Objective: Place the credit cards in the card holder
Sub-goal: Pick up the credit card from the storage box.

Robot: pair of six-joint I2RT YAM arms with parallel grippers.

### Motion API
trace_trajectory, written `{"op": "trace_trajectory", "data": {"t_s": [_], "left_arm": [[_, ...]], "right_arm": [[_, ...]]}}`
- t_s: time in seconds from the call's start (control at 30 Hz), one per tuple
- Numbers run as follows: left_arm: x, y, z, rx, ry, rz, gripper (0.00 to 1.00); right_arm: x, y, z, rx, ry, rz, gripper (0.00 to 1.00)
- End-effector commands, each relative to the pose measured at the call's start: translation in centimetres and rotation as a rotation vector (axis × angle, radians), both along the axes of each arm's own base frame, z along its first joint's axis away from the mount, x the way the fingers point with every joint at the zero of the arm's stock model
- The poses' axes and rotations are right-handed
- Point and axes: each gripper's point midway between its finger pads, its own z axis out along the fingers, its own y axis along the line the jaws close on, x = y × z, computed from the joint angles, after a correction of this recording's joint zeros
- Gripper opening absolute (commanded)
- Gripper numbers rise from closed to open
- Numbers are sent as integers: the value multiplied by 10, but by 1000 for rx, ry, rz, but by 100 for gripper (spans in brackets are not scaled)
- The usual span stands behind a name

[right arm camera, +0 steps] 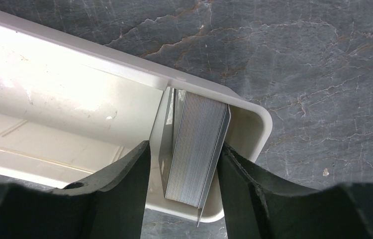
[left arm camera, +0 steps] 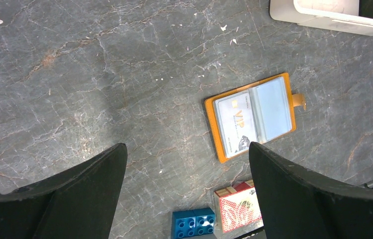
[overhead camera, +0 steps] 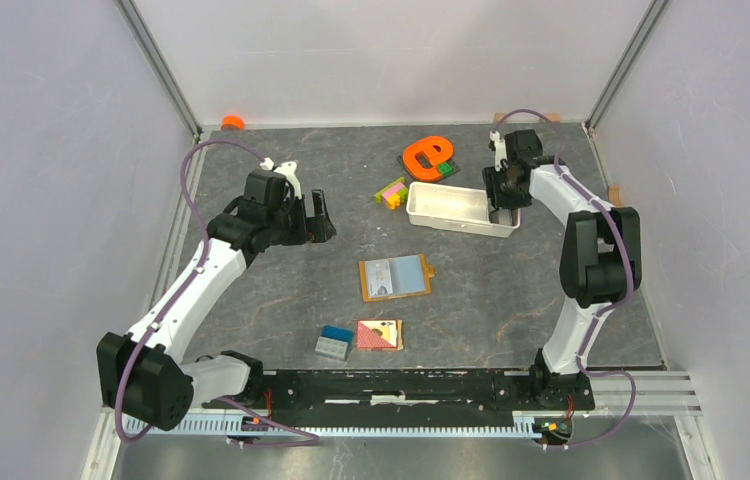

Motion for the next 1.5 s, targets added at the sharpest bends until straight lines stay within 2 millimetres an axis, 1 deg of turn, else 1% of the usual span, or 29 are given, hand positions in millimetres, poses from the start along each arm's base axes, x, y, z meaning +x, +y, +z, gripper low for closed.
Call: {"op": "trace_trajectory", "data": {"t_s": [0.0,0.07,0.4,0.63,0.67,0.77,0.87,0.93,1.03,1.17,1.23,1.3,1.4,1.47], "left_arm": [[2,2,-1,23,-20,-31,98],[2,2,-1,23,-20,-31,98],[2,1,-2,22,-15,-32,98],[2,1,-2,20,-14,-34,98],[1,1,-2,20,-13,-35,98],[1,0,-2,15,-12,-39,98],[1,-1,-2,11,-11,-44,98],[0,-4,-1,-4,-17,-58,98],[-2,-11,4,-38,-29,-91,97],[-7,-20,12,-89,-56,-133,96],[-9,-27,20,-134,-82,-150,95],[-13,-36,29,-199,-105,-166,95],[-22,-54,48,-313,-154,-203,95],[-29,-73,67,-430,-202,-236,95]], "right_arm": [[13,7,37,36,-93,17,55],[13,5,39,32,-95,11,53],[11,-1,38,26,-87,-7,38],[11,-7,43,10,-98,-22,18],[10,-12,43,-9,-99,-36,14],[10,-15,43,-8,-98,-42,5],[9,-19,46,-16,-96,-82,0],[10,-26,57,-45,-126,-105,0],[12,-34,84,-77,-185,-141,0],[8,-39,134,-72,-301,-172,0],[2,-33,154,-32,-352,-164,0],[-5,-15,169,61,-395,-116,0],[-24,27,183,278,-432,5,0],[-41,59,191,426,-446,92,0]]}}
